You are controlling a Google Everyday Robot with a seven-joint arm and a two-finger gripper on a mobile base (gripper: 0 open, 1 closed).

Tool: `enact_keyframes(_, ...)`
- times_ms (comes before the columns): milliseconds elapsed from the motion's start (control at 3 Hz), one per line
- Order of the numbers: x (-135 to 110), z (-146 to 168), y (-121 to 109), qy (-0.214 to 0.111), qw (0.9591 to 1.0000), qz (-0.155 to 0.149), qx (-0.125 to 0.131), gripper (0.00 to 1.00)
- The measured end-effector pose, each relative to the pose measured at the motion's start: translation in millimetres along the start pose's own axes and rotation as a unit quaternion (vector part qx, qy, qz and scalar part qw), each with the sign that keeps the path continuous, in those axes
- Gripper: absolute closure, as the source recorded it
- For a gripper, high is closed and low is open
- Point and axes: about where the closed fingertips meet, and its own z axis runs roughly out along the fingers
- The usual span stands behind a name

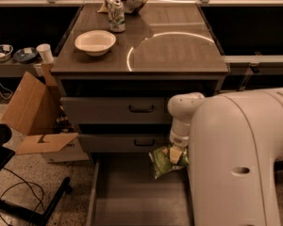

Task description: Pick green jalapeno chip bag from bottom drawer and place on counter

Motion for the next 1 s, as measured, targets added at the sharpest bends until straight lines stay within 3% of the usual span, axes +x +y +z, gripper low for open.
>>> enact_keyframes(333, 0.3, -95.9, 10.4, 0.044, 0.9986, 0.009, 0.03, 1.0)
enact_keyframes(667, -9.1, -189.9, 4.3, 0.072, 0.9937, 0.036, 0.078, 1.0)
enact_keyframes(1000, -14.7, -283.4, -10.2, 0.09, 0.9852, 0.08, 0.122, 1.0)
